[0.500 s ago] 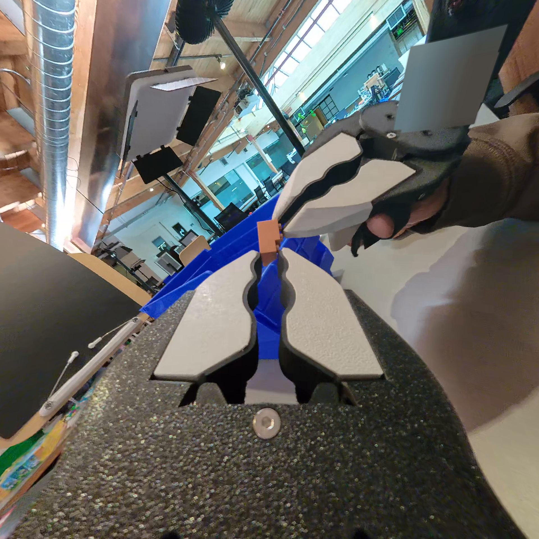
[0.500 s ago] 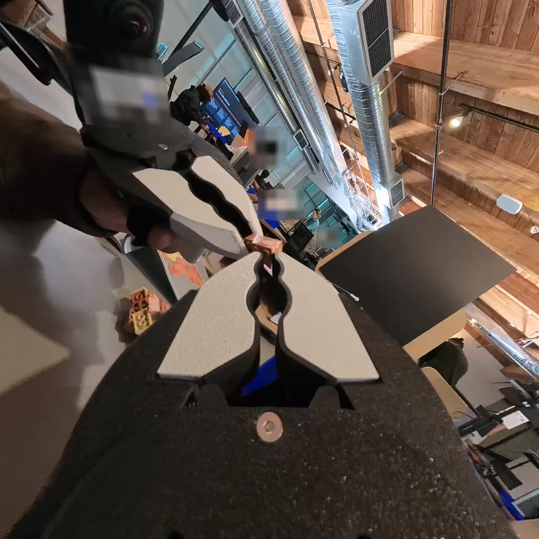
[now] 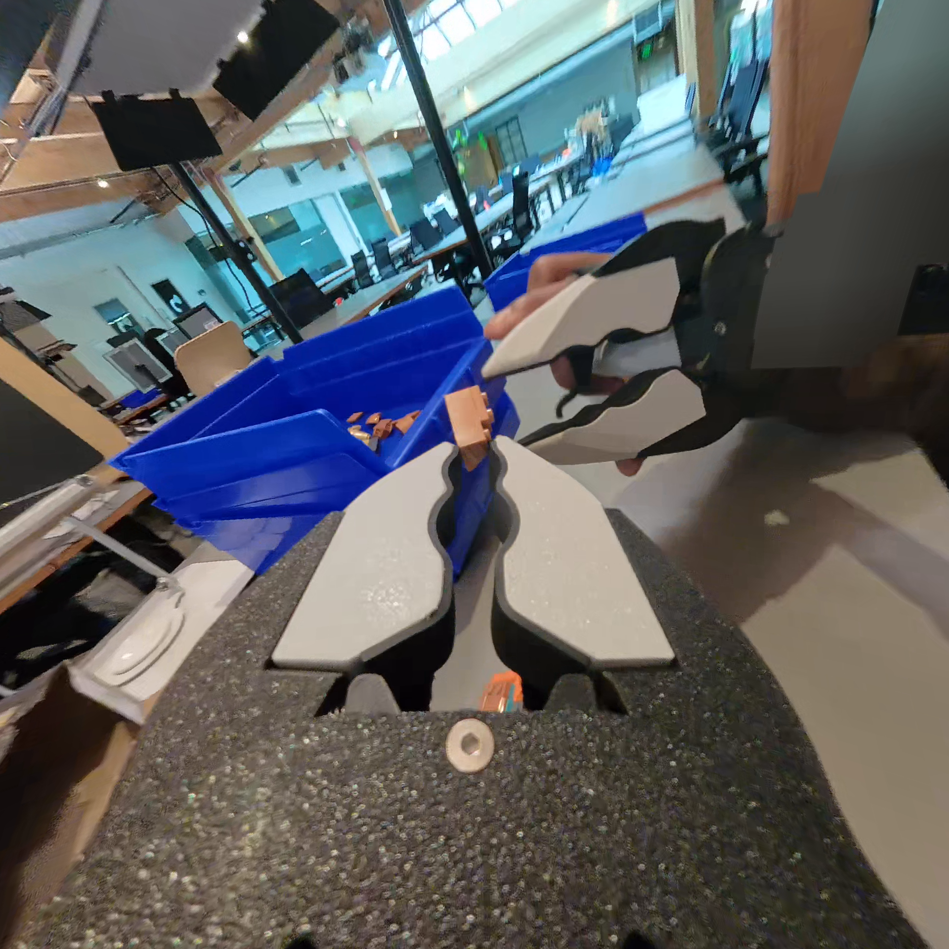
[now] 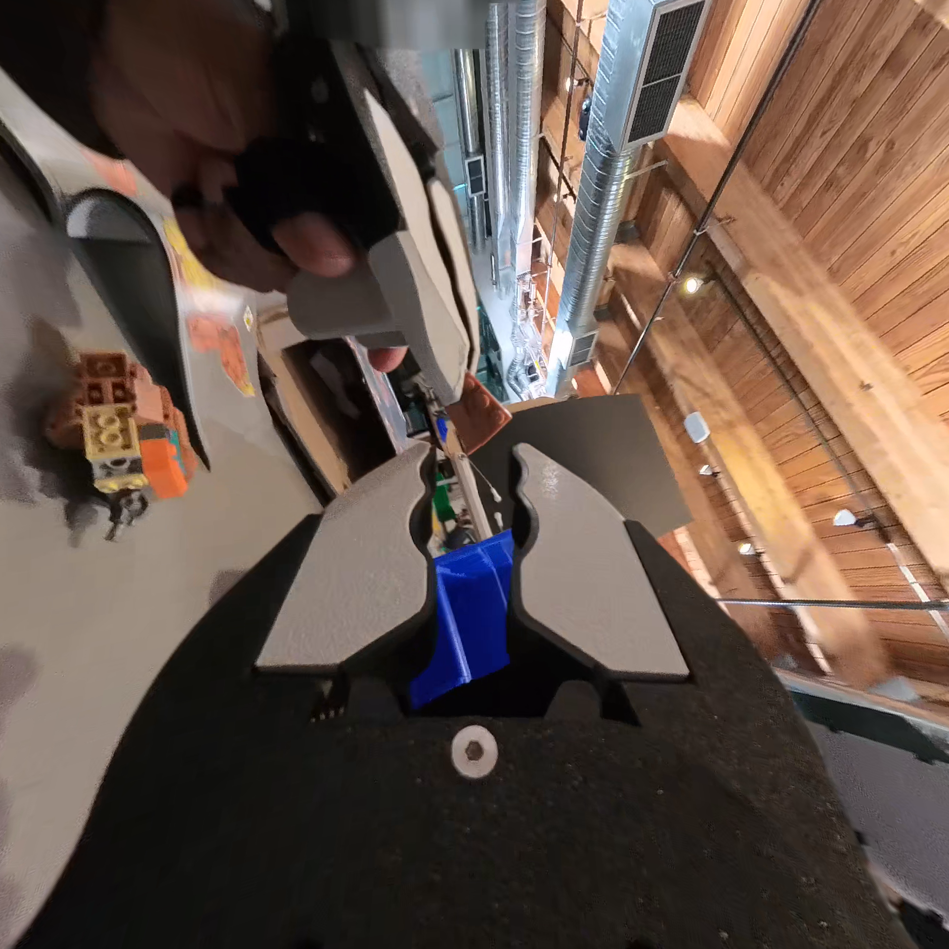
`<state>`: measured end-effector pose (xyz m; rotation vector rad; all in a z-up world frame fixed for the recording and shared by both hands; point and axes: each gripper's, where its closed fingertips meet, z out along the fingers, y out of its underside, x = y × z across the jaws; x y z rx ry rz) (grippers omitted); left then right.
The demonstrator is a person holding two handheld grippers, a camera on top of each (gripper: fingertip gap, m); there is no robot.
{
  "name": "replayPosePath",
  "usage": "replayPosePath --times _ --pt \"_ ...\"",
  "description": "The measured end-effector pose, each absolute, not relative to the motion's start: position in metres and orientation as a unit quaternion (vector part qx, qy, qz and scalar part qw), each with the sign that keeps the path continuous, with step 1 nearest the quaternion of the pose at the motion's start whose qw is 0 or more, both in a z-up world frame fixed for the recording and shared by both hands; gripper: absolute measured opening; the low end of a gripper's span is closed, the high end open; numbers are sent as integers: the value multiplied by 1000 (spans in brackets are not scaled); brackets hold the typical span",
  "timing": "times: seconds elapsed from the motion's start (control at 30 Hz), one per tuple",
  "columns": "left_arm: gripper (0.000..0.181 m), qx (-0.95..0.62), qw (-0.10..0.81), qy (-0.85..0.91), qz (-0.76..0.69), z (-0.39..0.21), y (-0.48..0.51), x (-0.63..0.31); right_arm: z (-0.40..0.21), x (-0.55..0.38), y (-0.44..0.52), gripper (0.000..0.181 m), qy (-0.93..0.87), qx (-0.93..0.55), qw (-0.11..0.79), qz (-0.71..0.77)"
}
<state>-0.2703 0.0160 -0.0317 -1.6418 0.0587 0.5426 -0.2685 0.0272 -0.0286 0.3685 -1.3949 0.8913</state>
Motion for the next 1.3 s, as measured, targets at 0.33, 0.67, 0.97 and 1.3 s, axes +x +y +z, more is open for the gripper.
replayPosePath --times 0.33,0.67,0.97,1.3 --pt "10 -675 504 133 523 -36 20 -276 -27 -279 30 33 -641 78 604 467" --pt "10 -534 463 195 680 -13 18 -260 -20 -258 16 43 -645 -97 121 748" --pt "11 -475 428 305 706 -17 23 -235 -19 -234 13 21 -664 -35 88 742" --pt "11 -523 479 332 621 -28 25 -225 -29 -222 13 18 -709 49 169 683"
